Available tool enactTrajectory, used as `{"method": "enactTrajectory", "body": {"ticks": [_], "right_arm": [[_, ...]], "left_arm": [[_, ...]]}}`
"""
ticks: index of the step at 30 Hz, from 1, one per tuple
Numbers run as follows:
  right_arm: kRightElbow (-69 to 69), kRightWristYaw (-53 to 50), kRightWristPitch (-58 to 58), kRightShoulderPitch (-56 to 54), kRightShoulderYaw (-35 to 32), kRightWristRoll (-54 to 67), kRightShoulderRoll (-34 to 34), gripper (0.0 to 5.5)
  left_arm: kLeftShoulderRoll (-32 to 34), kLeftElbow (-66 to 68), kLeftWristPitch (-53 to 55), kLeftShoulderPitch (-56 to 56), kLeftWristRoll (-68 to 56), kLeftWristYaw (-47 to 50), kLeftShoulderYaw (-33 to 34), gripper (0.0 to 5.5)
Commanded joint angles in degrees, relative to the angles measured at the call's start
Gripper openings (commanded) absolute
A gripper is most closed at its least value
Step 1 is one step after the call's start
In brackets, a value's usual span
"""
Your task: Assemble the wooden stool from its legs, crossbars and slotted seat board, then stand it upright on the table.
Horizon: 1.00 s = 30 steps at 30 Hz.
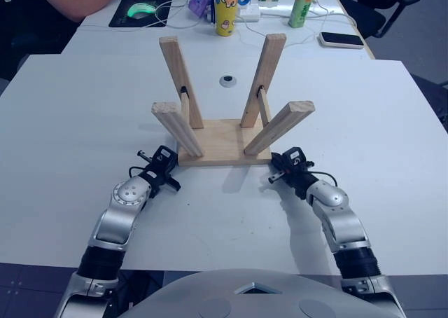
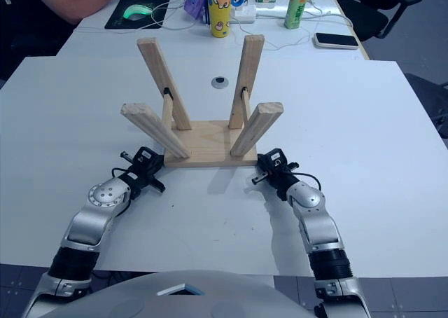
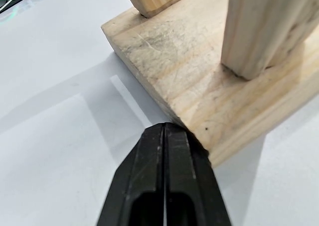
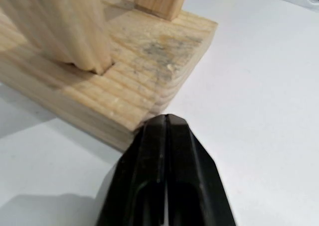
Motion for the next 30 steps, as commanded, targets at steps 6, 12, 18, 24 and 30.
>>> {"method": "enactTrajectory", "body": {"ticks": [6,12,18,24,30], "right_arm": [[-3.9,5.0,4.6,0.5,5.2,3.6,2.2,0.0],[-13.3,8.8,8.6,0.5,6.4,11.2,2.5,0.0],[-21.8,10.3,15.4,-1.2,4.8,18.4,1.1,0.0],[-27.6,11.6,21.5,-1.7,2.7,23.6,-1.2,0.0],[-33.3,13.1,27.9,-5.1,-0.8,33.1,-2.4,0.0]], "left_arm": [[-3.2,-1.5,5.0,1.0,-5.6,-8.8,-8.0,0.02],[-5.6,-12.2,10.4,-1.5,-15.6,-10.9,-6.0,0.02],[-4.6,-19.6,16.0,-4.5,-21.1,-11.7,-4.1,0.02],[-3.8,-25.0,19.6,-6.0,-24.7,-13.6,-3.2,0.02],[-4.3,-27.0,23.7,-9.5,-30.1,-14.0,2.1,0.02]]}}
